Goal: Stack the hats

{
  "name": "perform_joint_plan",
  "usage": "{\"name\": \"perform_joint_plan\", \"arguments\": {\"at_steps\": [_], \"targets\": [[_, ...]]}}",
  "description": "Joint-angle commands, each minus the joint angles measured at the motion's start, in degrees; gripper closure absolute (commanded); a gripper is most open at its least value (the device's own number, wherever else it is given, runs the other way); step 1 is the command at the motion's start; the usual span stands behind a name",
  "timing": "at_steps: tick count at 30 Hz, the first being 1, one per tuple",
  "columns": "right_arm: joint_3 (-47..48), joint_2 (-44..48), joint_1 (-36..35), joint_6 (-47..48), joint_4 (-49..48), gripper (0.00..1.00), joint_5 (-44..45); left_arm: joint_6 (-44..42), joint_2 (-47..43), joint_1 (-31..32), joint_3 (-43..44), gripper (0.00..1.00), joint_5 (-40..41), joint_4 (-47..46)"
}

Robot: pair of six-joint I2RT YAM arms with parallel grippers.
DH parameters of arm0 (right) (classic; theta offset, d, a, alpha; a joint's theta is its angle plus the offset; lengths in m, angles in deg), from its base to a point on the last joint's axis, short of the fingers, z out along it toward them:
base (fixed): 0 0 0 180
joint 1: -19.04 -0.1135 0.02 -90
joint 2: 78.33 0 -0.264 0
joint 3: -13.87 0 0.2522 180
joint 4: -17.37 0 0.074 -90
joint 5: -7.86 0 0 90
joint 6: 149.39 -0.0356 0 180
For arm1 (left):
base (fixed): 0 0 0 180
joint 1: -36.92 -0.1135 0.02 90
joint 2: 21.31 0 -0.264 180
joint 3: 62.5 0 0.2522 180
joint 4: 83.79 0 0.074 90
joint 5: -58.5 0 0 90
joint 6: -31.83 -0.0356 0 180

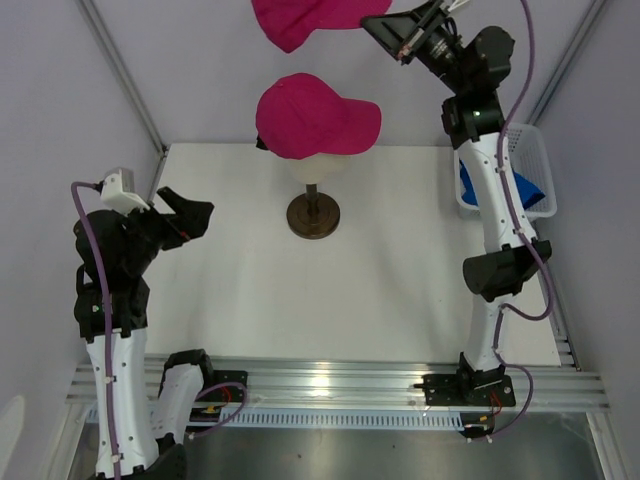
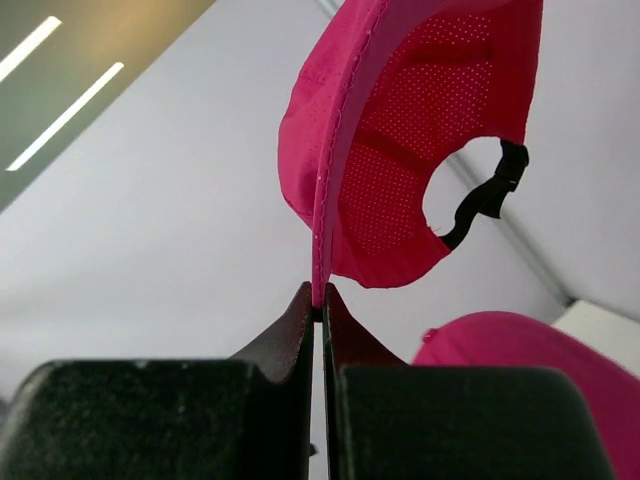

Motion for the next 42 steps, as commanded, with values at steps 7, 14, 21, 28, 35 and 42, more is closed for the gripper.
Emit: {"name": "perform_joint_plan", "arguments": {"at_steps": [7, 14, 21, 28, 35, 42], "targets": [[-0.88, -1.30, -10.98, -4.13, -7.06, 1.00, 2.25, -0.23, 0.01, 0.20, 1.16, 0.01, 2.79, -0.85], [-17.48, 9.05, -13.88, 2.98, -2.76, 1.00, 5.13, -1.29, 0.80, 0.29, 3.72, 0.01, 9.82, 1.61], [-28.22, 16.37, -15.20, 11.70, 2.44, 1.00, 13.94, -0.67, 2.12, 0.20, 4.77, 0.00, 11.50, 1.17], [-33.84, 20.49, -15.38, 10.57, 2.01, 1.00, 14.73, 0.65, 3.44, 0.11, 4.42, 0.01, 11.15, -0.50], [-42.89, 26.12, -15.38, 8.45, 1.39, 1.00, 18.25, 2.14, 6.51, -0.76, 5.65, 0.00, 13.26, -3.66], [-49.49, 27.09, -14.06, 4.42, -0.19, 1.00, 15.79, 11.18, 12.31, -1.82, 6.09, 0.00, 8.34, -15.07]]}}
